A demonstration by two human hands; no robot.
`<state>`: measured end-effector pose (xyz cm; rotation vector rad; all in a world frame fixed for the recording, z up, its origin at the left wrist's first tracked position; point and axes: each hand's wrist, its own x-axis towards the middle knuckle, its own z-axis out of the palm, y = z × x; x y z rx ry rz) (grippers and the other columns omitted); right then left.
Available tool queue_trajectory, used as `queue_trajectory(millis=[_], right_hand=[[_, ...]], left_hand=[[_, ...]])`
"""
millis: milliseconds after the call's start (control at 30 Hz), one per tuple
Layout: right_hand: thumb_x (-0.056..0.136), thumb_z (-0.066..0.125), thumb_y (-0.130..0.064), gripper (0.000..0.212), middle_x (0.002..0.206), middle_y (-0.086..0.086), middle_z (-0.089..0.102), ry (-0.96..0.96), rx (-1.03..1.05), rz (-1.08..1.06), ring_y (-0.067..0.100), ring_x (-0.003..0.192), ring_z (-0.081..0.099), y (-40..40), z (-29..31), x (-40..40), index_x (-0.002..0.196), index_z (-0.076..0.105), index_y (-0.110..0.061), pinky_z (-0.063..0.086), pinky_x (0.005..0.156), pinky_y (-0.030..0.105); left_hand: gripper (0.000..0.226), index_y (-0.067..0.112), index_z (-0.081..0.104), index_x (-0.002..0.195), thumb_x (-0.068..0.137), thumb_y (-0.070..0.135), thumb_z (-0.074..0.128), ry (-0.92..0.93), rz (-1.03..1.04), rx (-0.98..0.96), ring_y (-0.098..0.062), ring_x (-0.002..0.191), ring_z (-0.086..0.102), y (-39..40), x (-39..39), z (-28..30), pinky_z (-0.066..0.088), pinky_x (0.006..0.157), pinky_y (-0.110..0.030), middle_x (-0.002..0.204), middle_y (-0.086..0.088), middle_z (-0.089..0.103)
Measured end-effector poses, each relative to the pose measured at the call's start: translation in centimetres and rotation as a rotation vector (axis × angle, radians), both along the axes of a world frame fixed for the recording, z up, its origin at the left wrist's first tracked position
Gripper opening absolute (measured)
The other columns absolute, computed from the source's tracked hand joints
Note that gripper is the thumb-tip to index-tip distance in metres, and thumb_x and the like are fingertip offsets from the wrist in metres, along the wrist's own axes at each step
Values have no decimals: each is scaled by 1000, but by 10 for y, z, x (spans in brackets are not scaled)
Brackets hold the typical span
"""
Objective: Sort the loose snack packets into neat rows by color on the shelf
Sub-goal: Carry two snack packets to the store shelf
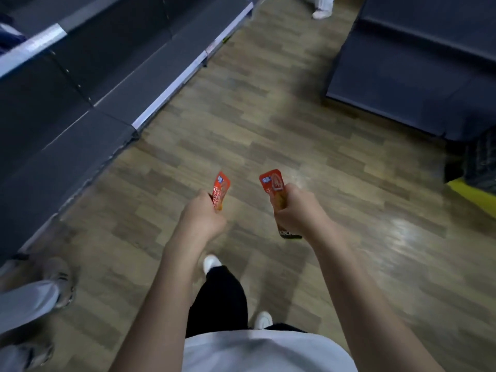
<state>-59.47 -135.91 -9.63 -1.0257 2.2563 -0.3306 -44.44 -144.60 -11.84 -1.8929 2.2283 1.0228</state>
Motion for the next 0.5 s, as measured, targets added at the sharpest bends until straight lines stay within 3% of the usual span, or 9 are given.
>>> queue_trajectory(millis=[167, 333, 500], right_hand=[[86, 49, -10, 10, 83, 7, 57, -24, 13, -2, 20, 72, 55, -109, -3, -23, 95, 53, -11, 43, 54, 28], [79, 47, -8, 15, 87, 10, 61, -40, -11, -60, 25, 77, 61, -226, 25, -41, 92, 54, -11, 54, 67, 37], [81, 51, -11, 23, 92, 8, 63, 7, -74, -1, 26, 84, 60, -321, 32, -51, 103, 54, -17, 54, 75, 40]], left_hand=[[29, 2, 47, 118, 92, 14, 48, 16, 17, 36, -37, 111, 54, -115, -23, -6, 42, 85, -35, 121, -21, 57], [28, 5, 46, 117, 94, 20, 46, 50, 15, -58, -35, 111, 54, -239, -35, 32, 42, 87, -36, 120, -18, 57], [28, 4, 51, 110, 93, 24, 47, 126, 104, -152, -36, 104, 56, -328, -46, 49, 43, 82, -35, 114, -19, 60]])
